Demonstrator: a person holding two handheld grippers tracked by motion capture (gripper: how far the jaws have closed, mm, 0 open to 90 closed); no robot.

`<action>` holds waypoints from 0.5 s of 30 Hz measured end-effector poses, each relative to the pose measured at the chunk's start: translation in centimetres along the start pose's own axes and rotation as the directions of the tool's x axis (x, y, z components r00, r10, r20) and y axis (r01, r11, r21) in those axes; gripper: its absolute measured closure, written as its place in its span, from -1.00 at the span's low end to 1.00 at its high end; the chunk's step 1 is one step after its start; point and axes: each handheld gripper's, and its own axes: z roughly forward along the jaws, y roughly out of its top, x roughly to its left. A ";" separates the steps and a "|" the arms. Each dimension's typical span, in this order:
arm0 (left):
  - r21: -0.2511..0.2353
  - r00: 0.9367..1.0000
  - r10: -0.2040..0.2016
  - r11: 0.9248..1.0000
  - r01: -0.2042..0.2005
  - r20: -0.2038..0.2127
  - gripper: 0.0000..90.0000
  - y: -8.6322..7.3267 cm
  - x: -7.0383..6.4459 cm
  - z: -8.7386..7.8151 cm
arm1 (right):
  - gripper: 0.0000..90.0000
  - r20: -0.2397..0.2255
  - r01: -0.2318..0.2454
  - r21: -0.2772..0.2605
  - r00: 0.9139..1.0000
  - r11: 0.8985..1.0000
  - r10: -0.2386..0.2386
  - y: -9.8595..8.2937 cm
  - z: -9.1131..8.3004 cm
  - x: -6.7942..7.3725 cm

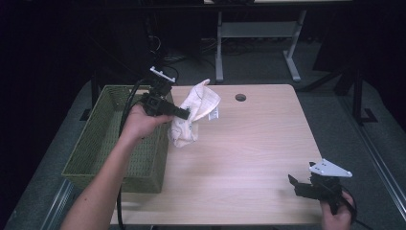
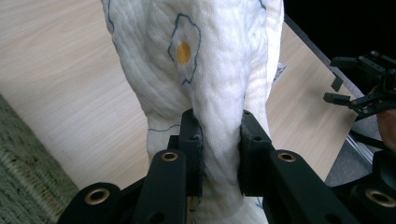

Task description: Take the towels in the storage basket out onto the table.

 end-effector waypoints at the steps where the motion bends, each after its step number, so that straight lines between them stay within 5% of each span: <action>1: 0.003 1.000 0.001 1.000 -0.001 0.003 0.66 0.1 -0.1 0.1 | -0.69 0.000 -0.001 0.000 1.000 1.000 0.001 0.0 0.0 0.0; 15: 0.018 1.000 0.017 1.000 -0.017 0.015 0.66 1.0 -0.9 1.9 | -0.69 0.001 0.007 -0.003 1.000 1.000 -0.007 0.0 0.0 -0.1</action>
